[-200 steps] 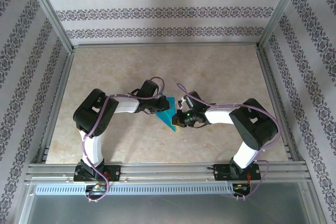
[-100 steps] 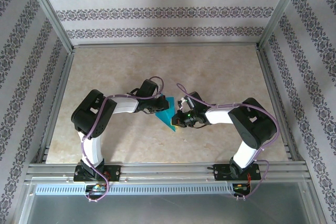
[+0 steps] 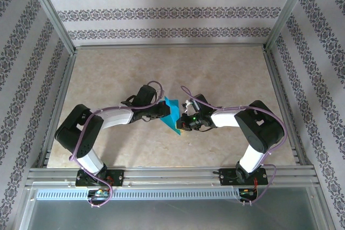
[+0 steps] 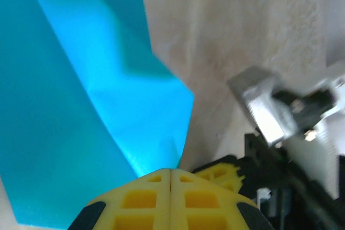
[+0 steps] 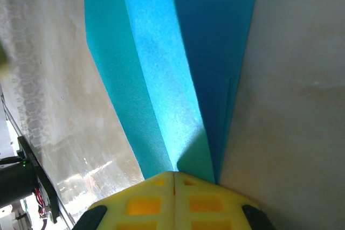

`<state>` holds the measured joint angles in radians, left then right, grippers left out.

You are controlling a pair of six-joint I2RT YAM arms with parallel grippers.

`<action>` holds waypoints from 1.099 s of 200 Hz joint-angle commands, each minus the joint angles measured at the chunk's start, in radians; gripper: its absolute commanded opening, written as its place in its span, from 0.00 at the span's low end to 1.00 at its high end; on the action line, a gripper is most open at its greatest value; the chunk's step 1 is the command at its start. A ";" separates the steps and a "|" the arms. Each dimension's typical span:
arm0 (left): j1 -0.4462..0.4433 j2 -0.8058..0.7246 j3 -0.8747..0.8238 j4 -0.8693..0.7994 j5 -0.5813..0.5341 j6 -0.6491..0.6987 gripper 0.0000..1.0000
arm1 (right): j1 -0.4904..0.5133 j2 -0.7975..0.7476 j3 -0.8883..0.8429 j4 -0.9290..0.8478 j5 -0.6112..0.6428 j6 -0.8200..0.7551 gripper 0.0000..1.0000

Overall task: Fold a paper plane with a square sheet of paper (fold left side to right side)
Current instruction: Fourth fold the wing at the center of the table.

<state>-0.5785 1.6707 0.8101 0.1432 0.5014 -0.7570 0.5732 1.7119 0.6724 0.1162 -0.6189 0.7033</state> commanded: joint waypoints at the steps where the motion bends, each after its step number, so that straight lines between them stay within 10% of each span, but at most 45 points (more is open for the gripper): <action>1: -0.039 0.033 -0.003 0.093 0.033 -0.031 0.00 | -0.014 0.041 -0.034 -0.168 0.105 -0.034 0.00; 220: -0.032 0.227 0.077 0.125 0.001 -0.016 0.00 | -0.008 0.038 -0.010 -0.302 0.166 -0.102 0.00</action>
<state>-0.6197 1.8717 0.8642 0.2707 0.5297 -0.7959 0.5716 1.7088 0.7059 0.0219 -0.6033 0.6392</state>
